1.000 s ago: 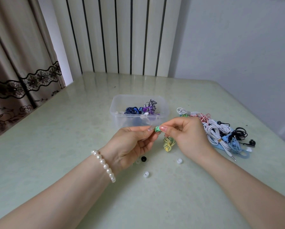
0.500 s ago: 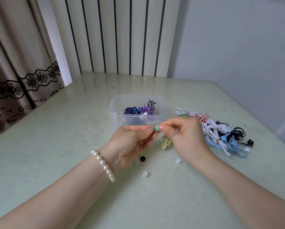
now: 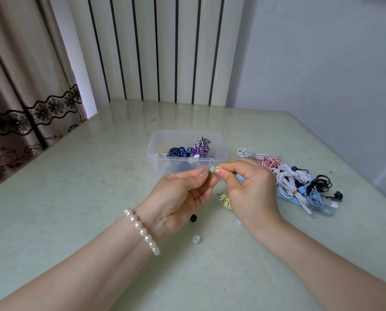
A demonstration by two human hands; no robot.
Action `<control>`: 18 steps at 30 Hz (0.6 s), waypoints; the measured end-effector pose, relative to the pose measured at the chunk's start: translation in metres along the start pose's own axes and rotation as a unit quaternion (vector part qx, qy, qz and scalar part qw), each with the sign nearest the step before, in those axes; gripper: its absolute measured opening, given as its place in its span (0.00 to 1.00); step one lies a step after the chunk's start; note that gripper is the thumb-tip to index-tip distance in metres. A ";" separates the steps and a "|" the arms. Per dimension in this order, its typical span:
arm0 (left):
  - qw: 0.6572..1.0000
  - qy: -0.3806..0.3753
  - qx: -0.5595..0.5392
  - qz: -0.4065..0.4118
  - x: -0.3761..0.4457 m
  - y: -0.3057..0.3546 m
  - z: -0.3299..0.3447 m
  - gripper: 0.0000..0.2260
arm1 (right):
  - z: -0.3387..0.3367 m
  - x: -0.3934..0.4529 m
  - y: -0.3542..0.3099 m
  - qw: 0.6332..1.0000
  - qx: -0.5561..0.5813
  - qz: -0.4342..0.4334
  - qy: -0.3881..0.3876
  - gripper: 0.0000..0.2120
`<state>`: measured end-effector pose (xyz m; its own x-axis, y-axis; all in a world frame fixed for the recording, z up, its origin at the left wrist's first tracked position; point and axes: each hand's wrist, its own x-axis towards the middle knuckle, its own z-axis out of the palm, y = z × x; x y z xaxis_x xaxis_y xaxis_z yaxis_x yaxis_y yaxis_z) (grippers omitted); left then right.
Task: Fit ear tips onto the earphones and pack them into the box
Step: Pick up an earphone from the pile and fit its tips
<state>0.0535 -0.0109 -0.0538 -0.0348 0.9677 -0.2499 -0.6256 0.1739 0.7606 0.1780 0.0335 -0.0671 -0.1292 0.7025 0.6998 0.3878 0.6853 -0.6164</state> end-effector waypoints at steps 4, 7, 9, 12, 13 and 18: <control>1.000 0.000 -0.002 0.012 -0.001 0.000 0.001 0.07 | -0.001 0.001 0.002 1.000 0.015 -0.019 0.000 0.05; 1.000 -0.004 0.020 0.022 -0.001 0.003 0.000 0.07 | -0.003 0.003 0.002 0.998 0.049 -0.005 -0.035 0.05; 0.998 -0.006 0.057 0.034 -0.002 0.005 -0.001 0.07 | -0.006 0.007 0.002 0.992 0.092 0.048 -0.068 0.05; 0.991 -0.006 0.115 0.061 -0.002 0.007 -0.002 0.07 | -0.011 0.013 0.002 0.975 0.154 0.125 -0.103 0.08; 0.990 -0.008 0.124 0.068 -0.002 0.008 -0.002 0.07 | -0.012 0.014 0.002 0.969 0.173 0.141 -0.110 0.08; 0.983 -0.001 0.160 0.095 -0.002 0.010 -0.004 0.07 | -0.012 0.016 -0.001 0.948 0.214 0.193 -0.136 0.06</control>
<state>0.0442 -0.0118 -0.0484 -0.1252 0.9885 -0.0849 -0.3309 0.0391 0.9429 0.1867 0.0415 -0.0511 -0.3058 0.9004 0.3095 0.0548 0.3412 -0.9384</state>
